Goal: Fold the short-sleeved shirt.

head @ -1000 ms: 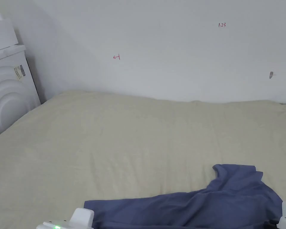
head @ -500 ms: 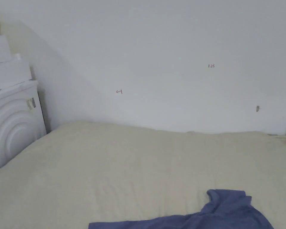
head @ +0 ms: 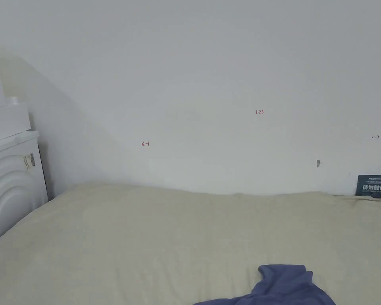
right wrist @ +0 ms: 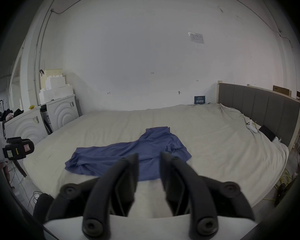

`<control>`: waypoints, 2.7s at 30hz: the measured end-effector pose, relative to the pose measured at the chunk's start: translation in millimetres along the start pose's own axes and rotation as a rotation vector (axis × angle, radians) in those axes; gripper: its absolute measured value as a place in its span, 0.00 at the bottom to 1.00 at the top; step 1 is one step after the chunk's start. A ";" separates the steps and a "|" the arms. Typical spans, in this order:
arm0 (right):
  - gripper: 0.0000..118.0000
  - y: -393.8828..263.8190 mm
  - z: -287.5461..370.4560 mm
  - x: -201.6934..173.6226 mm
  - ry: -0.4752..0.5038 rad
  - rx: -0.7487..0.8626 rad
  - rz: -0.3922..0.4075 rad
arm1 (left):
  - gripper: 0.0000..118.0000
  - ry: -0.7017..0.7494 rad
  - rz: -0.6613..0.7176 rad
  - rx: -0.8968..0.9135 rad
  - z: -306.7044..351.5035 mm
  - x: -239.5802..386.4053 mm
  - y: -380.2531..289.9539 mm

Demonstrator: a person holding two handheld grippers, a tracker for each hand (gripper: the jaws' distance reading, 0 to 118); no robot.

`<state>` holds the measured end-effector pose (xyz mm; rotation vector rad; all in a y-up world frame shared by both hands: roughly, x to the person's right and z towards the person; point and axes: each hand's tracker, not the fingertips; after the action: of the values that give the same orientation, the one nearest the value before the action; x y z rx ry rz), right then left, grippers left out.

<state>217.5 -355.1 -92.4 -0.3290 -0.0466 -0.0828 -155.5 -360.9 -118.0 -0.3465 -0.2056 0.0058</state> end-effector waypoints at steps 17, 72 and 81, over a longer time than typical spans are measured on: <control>0.01 -15.8 -6.6 -2.3 0.042 -0.053 -0.034 | 0.00 0.035 0.031 -0.106 -10.0 -10.1 -26.5; 0.08 -72.3 -281.8 91.4 -0.187 -0.377 -0.163 | 0.09 0.134 0.086 -0.419 -232.5 -69.7 -83.5; 0.07 -41.7 -200.7 93.3 -0.186 -0.317 -0.155 | 0.07 0.078 0.139 -0.382 -184.7 -89.3 -59.3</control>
<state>313.1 -466.4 -263.3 -0.6491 -0.2450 -0.2139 -207.5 -482.5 -285.6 -0.7397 -0.1035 0.0908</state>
